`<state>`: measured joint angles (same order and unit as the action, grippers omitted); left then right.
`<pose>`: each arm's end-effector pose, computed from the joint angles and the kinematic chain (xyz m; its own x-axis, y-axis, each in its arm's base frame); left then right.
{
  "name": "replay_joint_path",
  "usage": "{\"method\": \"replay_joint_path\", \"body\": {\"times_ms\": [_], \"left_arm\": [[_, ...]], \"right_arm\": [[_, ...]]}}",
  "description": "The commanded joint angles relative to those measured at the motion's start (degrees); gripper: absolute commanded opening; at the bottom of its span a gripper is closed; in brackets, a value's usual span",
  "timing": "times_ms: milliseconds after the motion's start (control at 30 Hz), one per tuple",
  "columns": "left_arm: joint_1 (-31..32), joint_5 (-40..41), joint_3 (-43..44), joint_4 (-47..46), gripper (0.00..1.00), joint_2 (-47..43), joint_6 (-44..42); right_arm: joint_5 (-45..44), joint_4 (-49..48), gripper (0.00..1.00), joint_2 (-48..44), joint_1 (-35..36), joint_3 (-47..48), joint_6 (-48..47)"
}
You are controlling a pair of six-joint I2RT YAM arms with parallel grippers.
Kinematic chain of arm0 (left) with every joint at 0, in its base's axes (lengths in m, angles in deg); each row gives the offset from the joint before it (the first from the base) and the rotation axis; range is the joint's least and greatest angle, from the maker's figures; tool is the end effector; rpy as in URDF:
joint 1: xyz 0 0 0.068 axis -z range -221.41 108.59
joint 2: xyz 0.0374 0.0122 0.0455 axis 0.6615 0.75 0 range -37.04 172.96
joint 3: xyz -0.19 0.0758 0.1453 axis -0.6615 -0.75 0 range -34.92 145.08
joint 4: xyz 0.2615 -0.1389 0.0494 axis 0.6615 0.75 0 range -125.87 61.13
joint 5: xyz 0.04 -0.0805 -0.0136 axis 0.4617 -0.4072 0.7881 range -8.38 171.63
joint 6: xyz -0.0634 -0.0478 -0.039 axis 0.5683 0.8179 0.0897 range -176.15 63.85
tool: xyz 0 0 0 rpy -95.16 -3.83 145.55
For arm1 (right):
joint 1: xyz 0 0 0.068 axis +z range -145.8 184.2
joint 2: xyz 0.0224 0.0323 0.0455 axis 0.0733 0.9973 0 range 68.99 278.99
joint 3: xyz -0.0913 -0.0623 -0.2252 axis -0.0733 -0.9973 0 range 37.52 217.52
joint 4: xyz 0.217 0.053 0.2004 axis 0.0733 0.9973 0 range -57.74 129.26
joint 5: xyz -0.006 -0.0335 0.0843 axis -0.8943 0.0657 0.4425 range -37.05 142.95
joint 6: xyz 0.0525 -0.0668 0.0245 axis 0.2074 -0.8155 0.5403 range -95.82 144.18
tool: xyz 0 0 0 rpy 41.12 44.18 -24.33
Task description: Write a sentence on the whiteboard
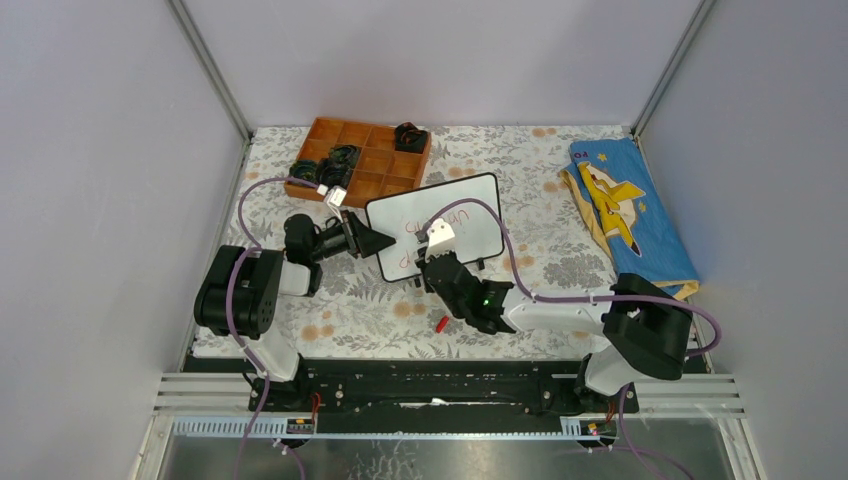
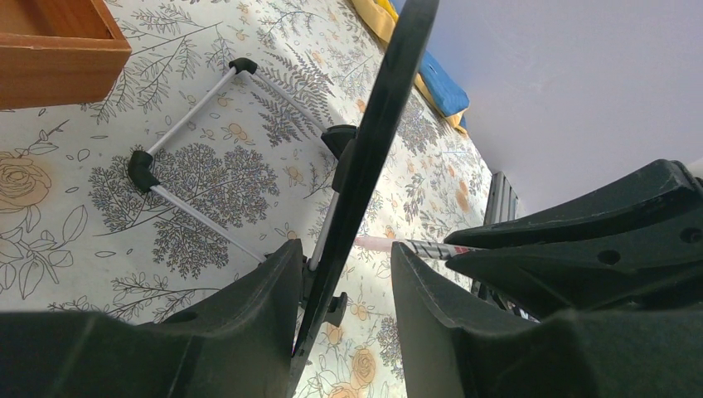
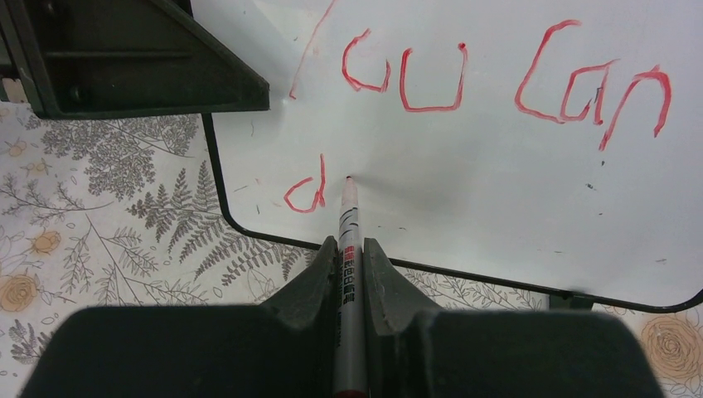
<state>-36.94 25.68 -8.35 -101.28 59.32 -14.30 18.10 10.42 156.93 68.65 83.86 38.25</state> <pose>0.3134 -0.0899 0.0966 -0.6354 -0.3250 -0.7005 0.5951 0.3719 -0.7124 0.2111 0.3372 0.1628 -0.2650 -0.0918 -0.9599 -0.4577 0.8881 0.0414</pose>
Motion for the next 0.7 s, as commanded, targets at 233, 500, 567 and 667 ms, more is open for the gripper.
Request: {"method": "replay_joint_path", "body": {"times_ms": [233, 500, 567, 667], "left_arm": [[0.43, 0.22, 1.47, 0.63, 0.51, -1.6, -1.43], [0.45, 0.22, 1.48, 0.72, 0.51, -1.52, -1.5], [0.45, 0.22, 1.47, 0.79, 0.51, -1.59, -1.5], [0.54, 0.23, 1.5, 0.81, 0.51, -1.6, -1.5]], "right_arm": [[0.99, 1.4, 0.0, 1.55, -0.37, 0.85, 2.34], [-1.14, 2.12, 0.0, -0.4, -0.37, -1.98, 2.98], [-1.86, 2.27, 0.0, -1.06, -0.45, -2.36, 2.91], [-2.23, 2.47, 0.0, -1.43, -0.99, -2.3, 2.74]]}}
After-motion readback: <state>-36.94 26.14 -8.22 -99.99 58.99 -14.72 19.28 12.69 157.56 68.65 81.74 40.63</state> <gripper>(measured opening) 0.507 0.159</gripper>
